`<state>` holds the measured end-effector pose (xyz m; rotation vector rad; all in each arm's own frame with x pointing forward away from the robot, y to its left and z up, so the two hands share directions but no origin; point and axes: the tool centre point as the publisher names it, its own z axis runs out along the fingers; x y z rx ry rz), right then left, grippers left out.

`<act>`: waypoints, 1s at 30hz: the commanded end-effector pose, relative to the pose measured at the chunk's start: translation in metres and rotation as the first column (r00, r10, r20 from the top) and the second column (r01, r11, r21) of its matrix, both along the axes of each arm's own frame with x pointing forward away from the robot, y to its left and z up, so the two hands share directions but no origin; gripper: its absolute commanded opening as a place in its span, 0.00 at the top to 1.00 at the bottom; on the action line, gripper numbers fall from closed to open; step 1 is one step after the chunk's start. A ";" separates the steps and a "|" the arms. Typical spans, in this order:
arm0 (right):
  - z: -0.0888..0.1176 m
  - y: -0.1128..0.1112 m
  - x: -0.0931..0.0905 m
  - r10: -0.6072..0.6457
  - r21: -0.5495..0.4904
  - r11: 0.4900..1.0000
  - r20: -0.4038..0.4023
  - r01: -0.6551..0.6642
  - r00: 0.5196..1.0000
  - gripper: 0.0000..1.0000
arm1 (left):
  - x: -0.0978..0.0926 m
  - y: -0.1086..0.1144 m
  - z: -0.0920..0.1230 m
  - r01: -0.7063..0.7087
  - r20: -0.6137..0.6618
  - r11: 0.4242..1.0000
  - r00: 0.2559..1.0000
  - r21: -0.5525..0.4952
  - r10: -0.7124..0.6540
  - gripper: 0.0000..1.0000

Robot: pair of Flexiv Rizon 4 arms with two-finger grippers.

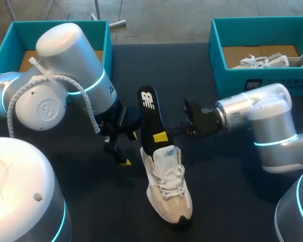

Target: Take the shoe out of the shoebox, open the shoe tongue, remove and reinsert the insole, then place the shoe into the shoebox

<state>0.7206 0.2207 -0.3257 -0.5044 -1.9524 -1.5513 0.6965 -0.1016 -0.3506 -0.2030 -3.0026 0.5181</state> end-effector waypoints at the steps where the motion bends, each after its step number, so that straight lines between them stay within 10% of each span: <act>1: 0.004 -0.002 -0.005 0.006 -0.024 1.000 -0.002 -0.006 1.000 0.76 | -0.001 0.000 0.000 -0.001 0.001 1.000 1.000 0.001 0.001 0.00; 4: 0.005 -0.003 -0.005 0.024 -0.047 0.999 -0.014 -0.025 1.000 0.79 | -0.001 0.000 0.000 -0.001 0.001 1.000 1.000 0.001 0.001 0.00; 6: 0.007 -0.002 -0.005 0.037 -0.060 0.997 -0.018 -0.038 0.999 1.00 | -0.001 0.000 0.000 -0.001 0.001 1.000 1.000 0.001 0.001 0.00; 30: -0.021 -0.008 -0.019 0.075 0.046 0.996 -0.036 -0.073 0.997 1.00 | -0.001 0.000 0.000 -0.001 0.001 1.000 1.000 0.001 0.001 0.00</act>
